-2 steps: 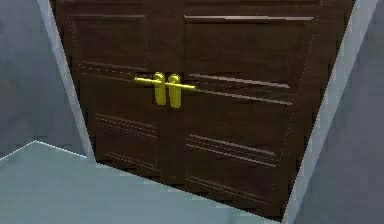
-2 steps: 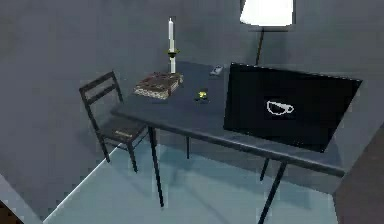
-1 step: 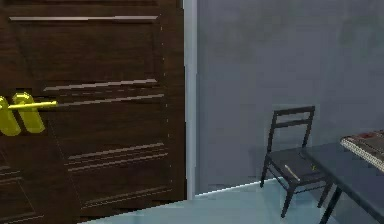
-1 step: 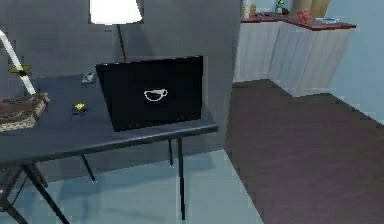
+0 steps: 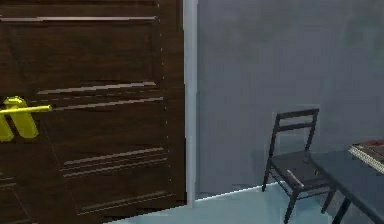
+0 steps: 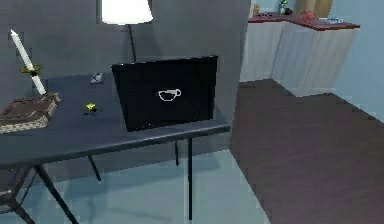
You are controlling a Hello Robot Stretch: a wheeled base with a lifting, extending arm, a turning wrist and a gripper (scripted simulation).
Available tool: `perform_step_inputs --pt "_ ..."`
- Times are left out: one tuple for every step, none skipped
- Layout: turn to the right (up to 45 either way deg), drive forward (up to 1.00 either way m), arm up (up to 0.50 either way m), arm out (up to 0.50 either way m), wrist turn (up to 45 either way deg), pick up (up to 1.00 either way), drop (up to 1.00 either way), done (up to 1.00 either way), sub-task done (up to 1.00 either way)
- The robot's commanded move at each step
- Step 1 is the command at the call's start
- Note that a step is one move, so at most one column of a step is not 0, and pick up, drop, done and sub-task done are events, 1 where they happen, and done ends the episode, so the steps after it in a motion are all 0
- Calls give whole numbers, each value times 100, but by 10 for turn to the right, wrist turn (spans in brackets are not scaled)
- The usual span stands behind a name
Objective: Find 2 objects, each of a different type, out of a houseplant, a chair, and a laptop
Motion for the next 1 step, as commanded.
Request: perform_step_inputs --pt "330 0 0 0 0 0 0 0 0"
